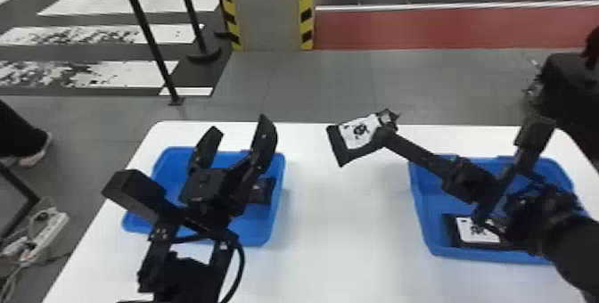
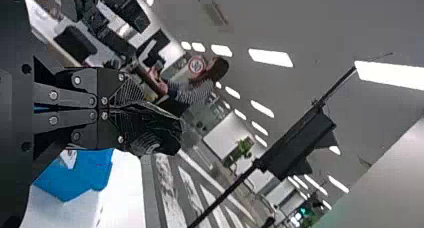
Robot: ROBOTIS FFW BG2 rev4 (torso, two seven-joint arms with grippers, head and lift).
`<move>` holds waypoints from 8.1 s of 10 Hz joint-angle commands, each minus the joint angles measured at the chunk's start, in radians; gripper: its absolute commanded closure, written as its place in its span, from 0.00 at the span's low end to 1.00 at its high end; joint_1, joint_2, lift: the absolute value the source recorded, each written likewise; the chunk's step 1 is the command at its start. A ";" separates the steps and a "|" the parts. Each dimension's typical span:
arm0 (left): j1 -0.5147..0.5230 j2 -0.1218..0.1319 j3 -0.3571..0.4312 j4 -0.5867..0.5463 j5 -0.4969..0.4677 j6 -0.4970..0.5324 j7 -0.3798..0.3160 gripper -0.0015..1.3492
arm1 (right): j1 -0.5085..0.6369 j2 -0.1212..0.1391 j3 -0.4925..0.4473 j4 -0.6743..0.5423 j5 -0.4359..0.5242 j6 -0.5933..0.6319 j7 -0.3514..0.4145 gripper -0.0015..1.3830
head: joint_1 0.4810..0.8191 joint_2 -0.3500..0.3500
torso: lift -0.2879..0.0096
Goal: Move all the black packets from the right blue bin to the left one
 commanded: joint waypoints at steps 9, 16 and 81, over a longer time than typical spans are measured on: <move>-0.048 0.025 -0.077 -0.025 0.278 0.233 -0.071 0.08 | -0.277 -0.008 0.205 0.206 -0.044 0.018 0.165 0.86 | 0.54 0.66 | 0.60; -0.077 0.026 -0.095 -0.025 0.356 0.300 -0.098 0.55 | -0.307 0.003 0.227 0.257 -0.020 0.028 0.185 0.86 | 0.52 0.61 | 0.60; 0.036 0.017 -0.051 0.025 0.119 -0.179 0.126 0.13 | 0.002 -0.016 -0.146 -0.202 0.180 0.077 -0.154 0.86 | 0.63 0.60 | 0.60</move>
